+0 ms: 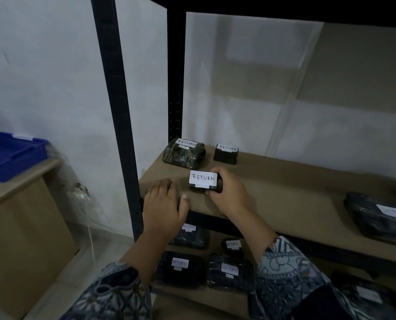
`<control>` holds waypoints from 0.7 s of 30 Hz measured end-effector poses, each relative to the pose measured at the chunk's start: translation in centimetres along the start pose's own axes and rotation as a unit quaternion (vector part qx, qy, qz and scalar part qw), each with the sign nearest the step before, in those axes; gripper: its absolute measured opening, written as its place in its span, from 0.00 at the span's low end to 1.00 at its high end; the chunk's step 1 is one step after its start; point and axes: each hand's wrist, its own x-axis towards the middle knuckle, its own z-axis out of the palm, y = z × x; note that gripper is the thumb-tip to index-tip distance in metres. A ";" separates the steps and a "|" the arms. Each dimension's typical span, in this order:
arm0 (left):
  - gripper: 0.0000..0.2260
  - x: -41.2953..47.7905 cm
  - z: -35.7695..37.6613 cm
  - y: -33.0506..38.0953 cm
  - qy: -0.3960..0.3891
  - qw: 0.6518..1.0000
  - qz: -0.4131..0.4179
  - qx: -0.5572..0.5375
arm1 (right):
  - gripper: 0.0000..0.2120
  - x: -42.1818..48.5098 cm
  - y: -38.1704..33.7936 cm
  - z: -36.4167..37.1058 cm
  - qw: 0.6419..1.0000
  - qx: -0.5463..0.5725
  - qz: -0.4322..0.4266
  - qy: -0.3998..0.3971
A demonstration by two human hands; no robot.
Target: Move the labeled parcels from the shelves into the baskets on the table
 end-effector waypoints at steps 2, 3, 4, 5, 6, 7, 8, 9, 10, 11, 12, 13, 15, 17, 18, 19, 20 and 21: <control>0.25 0.0 0.0 0.0 -0.001 1.000 -0.004 -0.003 | 0.21 -0.2 -0.1 -0.1 1.000 0.002 0.008 0.002; 0.25 0.0 0.0 0.0 0.000 1.000 -0.005 -0.005 | 0.21 -0.3 -0.1 -0.2 1.000 0.001 0.010 0.002; 0.25 0.0 0.0 0.0 0.001 1.000 -0.004 -0.006 | 0.21 -0.4 -0.2 -0.3 1.000 0.001 0.013 0.001; 0.25 0.0 0.0 0.0 0.000 1.000 -0.002 -0.007 | 0.22 -0.5 -0.2 -0.5 1.000 0.003 0.016 0.000; 0.25 0.0 0.0 0.0 0.000 1.000 0.000 -0.008 | 0.22 -0.7 -0.1 -0.7 1.000 0.007 0.022 -0.001; 0.25 0.0 0.0 0.0 0.001 1.000 0.001 -0.010 | 0.23 -1.0 -0.1 -0.9 1.000 0.012 0.029 0.000; 0.25 -0.1 0.0 0.0 0.004 1.000 0.002 -0.012 | 0.24 -1.4 0.0 -1.2 0.999 0.019 0.036 0.002; 0.25 -0.1 -0.1 0.1 0.007 1.000 0.002 -0.014 | 0.24 -1.8 0.1 -1.6 0.999 0.027 0.040 0.006; 0.25 -0.2 -0.1 0.3 0.011 1.000 0.003 -0.016 | 0.24 -2.2 0.2 -2.0 0.998 0.035 0.043 0.009; 0.25 -0.2 -0.2 0.6 0.014 1.000 0.003 -0.018 | 0.24 -2.7 0.4 -2.5 0.998 0.040 0.043 0.010; 0.25 -0.4 -0.3 0.9 0.018 1.000 0.005 -0.018 | 0.24 -3.3 0.7 -3.2 0.998 0.044 0.043 0.009; 0.25 -0.7 -0.2 1.4 0.020 1.000 0.008 -0.017 | 0.24 -3.9 1.0 -3.9 0.998 0.046 0.043 0.008; 0.25 -1.6 0.0 2.8 0.013 1.000 0.019 -0.015 | 0.24 -5.0 1.9 -5.4 0.998 0.051 0.047 0.013; 0.25 -2.9 0.4 4.5 -0.002 0.999 0.035 -0.011 | 0.23 -6.4 2.9 -7.0 0.997 0.054 0.054 0.028; 0.25 -3.7 0.7 5.5 -0.008 0.999 0.045 -0.011 | 0.23 -7.2 3.5 -7.9 0.996 0.055 0.058 0.036; 0.25 -4.4 0.9 6.5 -0.013 0.998 0.054 -0.011 | 0.24 -8.1 4.2 -8.8 0.996 0.055 0.062 0.042; 0.25 -5.2 1.1 7.4 -0.015 0.998 0.059 -0.012 | 0.24 -9.0 4.8 -9.7 0.995 0.055 0.063 0.046; 0.25 -5.9 1.2 8.4 -0.016 0.998 0.060 -0.014 | 0.24 -9.9 5.5 -10.7 0.995 0.053 0.064 0.050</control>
